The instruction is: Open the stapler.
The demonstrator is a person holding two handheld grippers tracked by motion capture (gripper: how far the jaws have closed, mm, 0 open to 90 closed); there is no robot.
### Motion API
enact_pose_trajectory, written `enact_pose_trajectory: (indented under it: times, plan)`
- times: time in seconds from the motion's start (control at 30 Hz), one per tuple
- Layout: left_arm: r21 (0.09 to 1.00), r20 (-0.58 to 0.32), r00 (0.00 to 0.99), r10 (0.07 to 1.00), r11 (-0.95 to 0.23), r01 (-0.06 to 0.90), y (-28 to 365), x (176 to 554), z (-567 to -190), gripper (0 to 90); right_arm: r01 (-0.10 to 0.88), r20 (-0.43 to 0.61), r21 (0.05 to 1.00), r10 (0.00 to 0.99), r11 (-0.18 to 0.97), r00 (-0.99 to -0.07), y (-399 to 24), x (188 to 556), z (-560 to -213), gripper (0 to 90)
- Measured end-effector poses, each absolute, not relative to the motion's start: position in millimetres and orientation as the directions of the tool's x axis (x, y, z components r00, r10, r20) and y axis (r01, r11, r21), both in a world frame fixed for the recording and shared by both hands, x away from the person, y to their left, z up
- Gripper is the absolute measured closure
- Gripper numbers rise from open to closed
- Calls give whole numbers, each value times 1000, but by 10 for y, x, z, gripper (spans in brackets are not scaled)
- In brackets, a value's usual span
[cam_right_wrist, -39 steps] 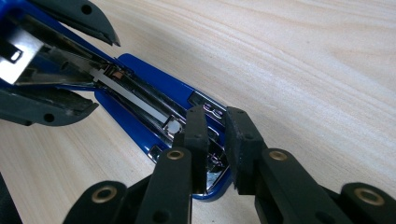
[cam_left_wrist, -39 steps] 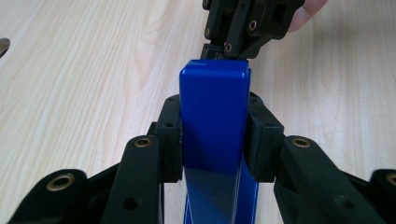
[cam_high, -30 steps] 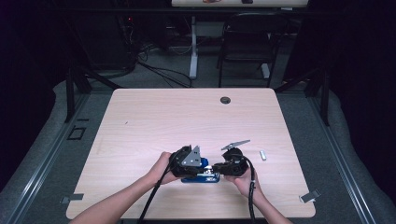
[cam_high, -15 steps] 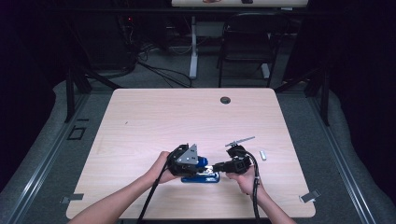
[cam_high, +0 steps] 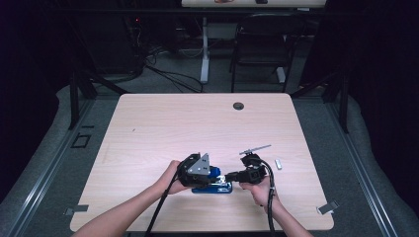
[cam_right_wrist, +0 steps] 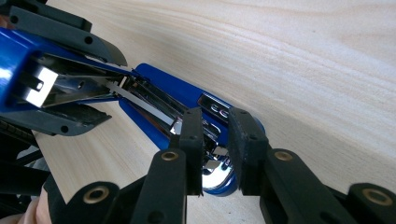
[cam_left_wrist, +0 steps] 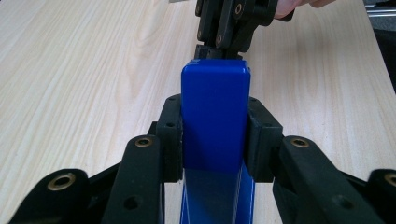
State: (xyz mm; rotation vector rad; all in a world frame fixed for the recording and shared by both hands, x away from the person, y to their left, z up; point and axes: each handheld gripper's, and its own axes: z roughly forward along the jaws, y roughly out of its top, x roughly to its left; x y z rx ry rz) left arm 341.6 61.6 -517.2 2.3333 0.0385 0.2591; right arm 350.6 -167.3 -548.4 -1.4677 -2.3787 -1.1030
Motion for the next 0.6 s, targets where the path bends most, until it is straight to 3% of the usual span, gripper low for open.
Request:
enact_pose_trajectory:
  times: [0.13, 0.33, 0.43, 0.6]
  plan:
    - [711, 177, 978, 106, -701, -53, 615, 3414, -5172, 650, 811, 459, 534, 723, 239, -516, -1702, 3501, -5409, 812]
    - [713, 181, 977, 115, -699, -50, 614, 3408, -5173, 649, 809, 449, 525, 722, 263, -526, -1680, 3493, -5435, 807]
    - [720, 166, 978, 125, -693, -34, 655, 3425, -5157, 647, 792, 395, 531, 739, 301, -545, -1666, 3469, -5404, 869]
    - [720, 169, 978, 124, -693, -36, 665, 3417, -5155, 648, 780, 356, 533, 750, 327, -558, -1644, 3447, -5420, 876]
